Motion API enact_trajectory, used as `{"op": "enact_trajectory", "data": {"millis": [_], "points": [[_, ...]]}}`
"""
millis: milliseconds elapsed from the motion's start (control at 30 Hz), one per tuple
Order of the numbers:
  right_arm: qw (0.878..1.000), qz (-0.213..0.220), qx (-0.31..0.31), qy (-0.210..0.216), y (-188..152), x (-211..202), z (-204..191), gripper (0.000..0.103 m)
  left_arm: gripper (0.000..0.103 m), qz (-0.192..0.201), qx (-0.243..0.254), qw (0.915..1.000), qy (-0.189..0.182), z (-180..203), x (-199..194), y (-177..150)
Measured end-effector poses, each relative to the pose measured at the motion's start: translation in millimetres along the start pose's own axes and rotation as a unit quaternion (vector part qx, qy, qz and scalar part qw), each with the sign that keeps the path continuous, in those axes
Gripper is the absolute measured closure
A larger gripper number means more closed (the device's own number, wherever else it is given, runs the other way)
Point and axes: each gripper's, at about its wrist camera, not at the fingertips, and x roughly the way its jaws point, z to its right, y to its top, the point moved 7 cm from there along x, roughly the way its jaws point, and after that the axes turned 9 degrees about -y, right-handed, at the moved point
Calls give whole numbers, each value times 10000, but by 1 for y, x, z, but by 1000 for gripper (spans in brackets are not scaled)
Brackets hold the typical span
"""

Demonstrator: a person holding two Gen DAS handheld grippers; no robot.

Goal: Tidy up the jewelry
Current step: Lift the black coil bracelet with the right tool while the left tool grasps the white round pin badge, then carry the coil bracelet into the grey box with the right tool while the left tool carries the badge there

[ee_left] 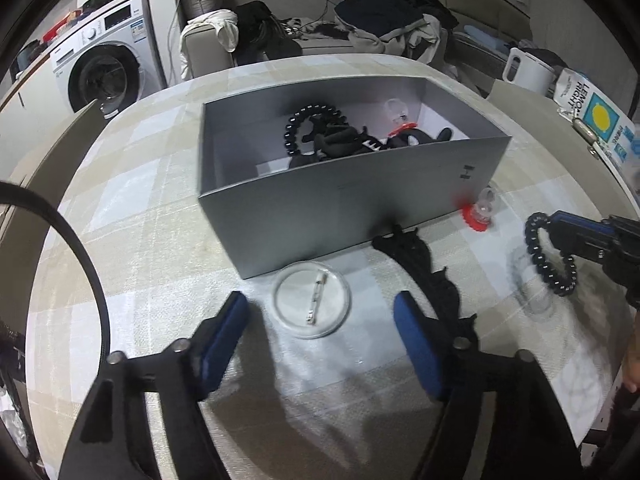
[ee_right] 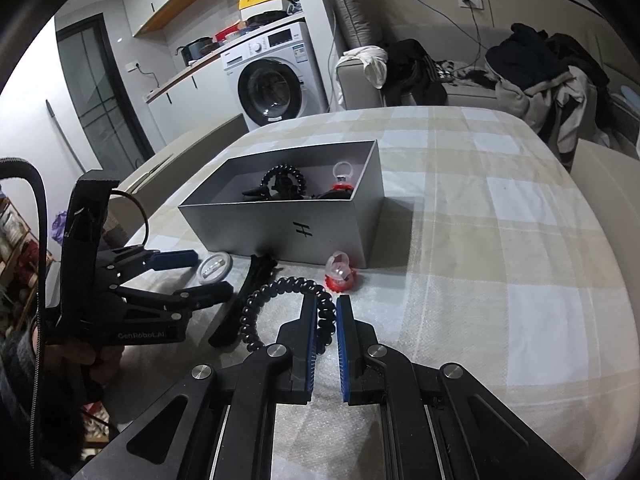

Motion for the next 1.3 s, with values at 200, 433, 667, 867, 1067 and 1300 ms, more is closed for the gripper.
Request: {"op": "enact_trajectory", "data": {"millis": [200, 433, 667, 867, 1067, 1300], "points": [[9999, 27, 64, 126, -2, -1, 2, 95, 68, -28, 186, 9998, -100, 9, 0, 2], [9997, 61, 134, 174, -2, -3, 6, 95, 68, -18, 176, 9998, -44, 7, 0, 1], [9997, 77, 173, 149, -2, -4, 10, 95, 68, 20, 203, 9998, -68, 10, -4, -1], [9998, 109, 152, 69, 0, -9, 8, 95, 68, 197, 142, 9996, -114, 9, -12, 0], [9998, 137, 139, -18, 3, -14, 3, 95, 69, 465, 36, 9987, -198, 6, -21, 3], [9996, 206, 169, -111, 8, -19, 0, 95, 69, 697, -23, 9972, -285, 1, -30, 7]]}}
